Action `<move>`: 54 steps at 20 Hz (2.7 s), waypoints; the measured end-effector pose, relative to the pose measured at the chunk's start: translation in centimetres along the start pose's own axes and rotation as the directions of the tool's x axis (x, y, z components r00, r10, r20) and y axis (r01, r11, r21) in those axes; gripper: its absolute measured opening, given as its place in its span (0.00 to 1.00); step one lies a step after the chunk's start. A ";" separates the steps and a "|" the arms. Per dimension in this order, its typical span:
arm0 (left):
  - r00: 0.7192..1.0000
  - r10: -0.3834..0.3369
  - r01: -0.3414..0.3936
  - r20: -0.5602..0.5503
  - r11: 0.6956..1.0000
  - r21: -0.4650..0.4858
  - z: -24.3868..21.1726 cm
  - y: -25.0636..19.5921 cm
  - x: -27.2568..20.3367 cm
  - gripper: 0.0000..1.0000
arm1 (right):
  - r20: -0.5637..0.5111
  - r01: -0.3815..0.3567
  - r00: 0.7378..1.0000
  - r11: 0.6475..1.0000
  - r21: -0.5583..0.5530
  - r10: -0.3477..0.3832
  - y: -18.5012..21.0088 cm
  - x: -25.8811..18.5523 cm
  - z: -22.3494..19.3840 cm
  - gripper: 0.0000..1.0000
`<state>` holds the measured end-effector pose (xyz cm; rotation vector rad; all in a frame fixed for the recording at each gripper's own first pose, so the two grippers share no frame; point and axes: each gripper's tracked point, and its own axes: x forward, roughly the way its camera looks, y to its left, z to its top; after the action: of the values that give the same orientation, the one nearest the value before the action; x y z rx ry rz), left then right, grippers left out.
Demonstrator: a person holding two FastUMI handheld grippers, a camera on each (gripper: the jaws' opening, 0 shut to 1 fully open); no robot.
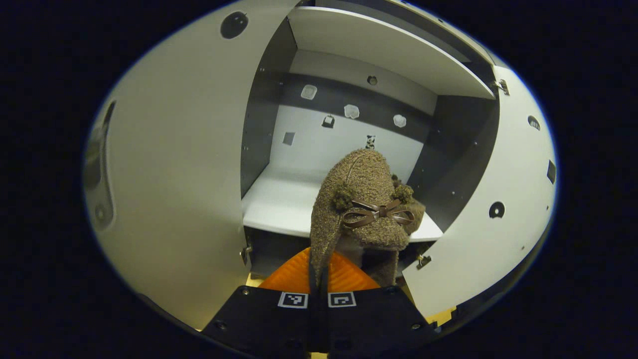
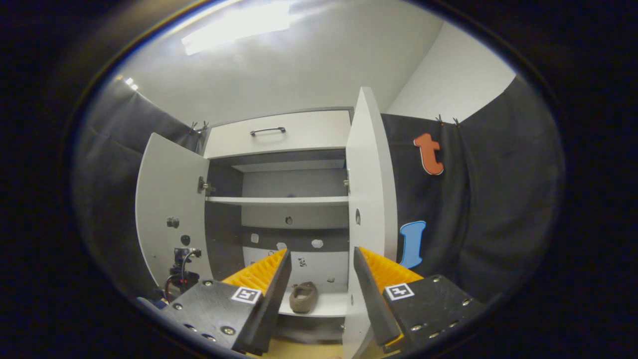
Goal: Grab one shoe with the right hand and put it into the shoe cabinet, grab the other shoe with the left hand and put it into the shoe cabinet; then close the right door with the right hand and the left door with the left hand.
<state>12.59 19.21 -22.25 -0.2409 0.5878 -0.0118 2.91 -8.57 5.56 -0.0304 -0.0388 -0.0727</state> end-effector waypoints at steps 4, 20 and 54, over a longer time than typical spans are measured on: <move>1.000 0.009 -0.010 0.019 1.000 0.013 2.7 0.3 3.4 0.01 | -0.013 0.013 1.000 1.000 -0.002 -0.013 -0.2 0.0 -0.7 0.81; 0.994 0.070 -0.066 -0.087 0.997 0.046 4.6 2.3 16.5 0.01 | -0.065 0.048 0.996 0.997 -0.057 -0.052 -0.9 0.8 -3.2 0.80; 0.938 -0.121 0.035 0.325 0.965 0.258 17.8 -4.6 -7.2 0.91 | -0.092 -0.123 0.988 0.992 0.016 0.124 4.5 4.1 -5.1 0.80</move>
<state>16.63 19.21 -2.94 -0.0184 0.2275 -0.1195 7.55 -4.50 0.45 -0.0193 0.0561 0.0496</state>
